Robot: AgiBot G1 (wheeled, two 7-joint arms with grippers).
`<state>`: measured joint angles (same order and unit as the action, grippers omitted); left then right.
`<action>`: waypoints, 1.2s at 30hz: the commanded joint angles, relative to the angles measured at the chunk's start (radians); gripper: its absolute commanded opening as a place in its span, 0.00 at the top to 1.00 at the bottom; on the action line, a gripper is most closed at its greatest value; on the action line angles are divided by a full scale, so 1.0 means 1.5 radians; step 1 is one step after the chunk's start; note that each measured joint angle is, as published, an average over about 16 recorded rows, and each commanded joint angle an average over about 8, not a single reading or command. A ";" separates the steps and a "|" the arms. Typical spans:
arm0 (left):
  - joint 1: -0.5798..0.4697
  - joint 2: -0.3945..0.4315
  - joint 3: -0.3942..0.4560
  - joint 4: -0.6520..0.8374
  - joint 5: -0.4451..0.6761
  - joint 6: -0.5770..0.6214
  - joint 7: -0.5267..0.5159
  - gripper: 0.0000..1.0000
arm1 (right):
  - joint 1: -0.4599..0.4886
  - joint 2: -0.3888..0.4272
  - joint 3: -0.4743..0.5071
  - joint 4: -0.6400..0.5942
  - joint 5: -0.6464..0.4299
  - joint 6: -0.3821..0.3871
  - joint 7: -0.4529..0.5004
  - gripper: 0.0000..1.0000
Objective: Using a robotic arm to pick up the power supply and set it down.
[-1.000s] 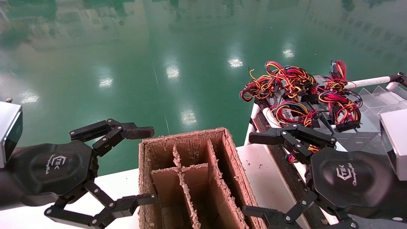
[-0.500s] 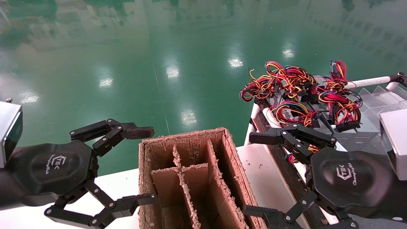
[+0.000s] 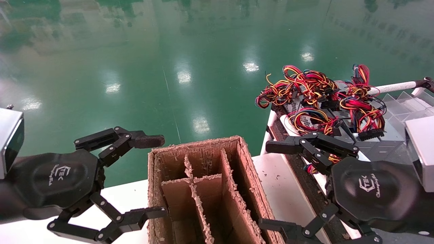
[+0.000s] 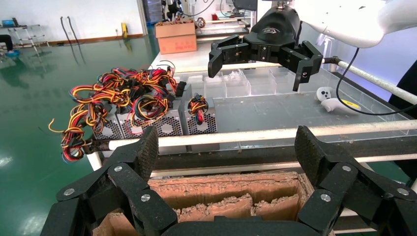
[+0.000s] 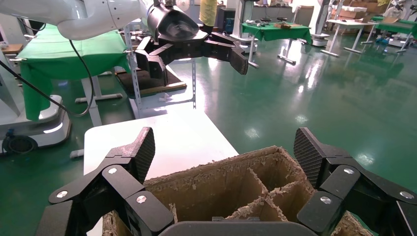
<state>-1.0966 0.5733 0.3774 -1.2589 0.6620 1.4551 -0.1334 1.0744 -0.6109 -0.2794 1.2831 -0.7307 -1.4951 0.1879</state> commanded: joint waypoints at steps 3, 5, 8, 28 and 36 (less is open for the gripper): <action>0.000 0.000 0.000 0.000 0.000 0.000 0.000 0.00 | 0.000 0.000 0.000 0.000 0.000 0.000 0.000 0.00; 0.000 0.000 0.000 0.000 0.000 0.000 0.000 0.00 | 0.000 0.000 0.000 0.000 0.000 0.000 0.000 0.00; 0.000 0.000 0.000 0.000 0.000 0.000 0.000 0.00 | 0.000 0.000 0.000 0.000 0.000 0.000 0.000 0.00; 0.000 0.000 0.000 0.000 0.000 0.000 0.000 0.00 | 0.000 0.000 0.000 0.000 0.000 0.000 0.000 0.00; 0.000 0.000 0.000 0.000 0.000 0.000 0.000 0.00 | 0.000 0.000 0.000 0.000 0.000 0.000 0.000 0.00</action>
<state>-1.0966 0.5732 0.3774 -1.2588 0.6620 1.4551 -0.1334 1.0744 -0.6109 -0.2794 1.2830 -0.7306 -1.4951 0.1879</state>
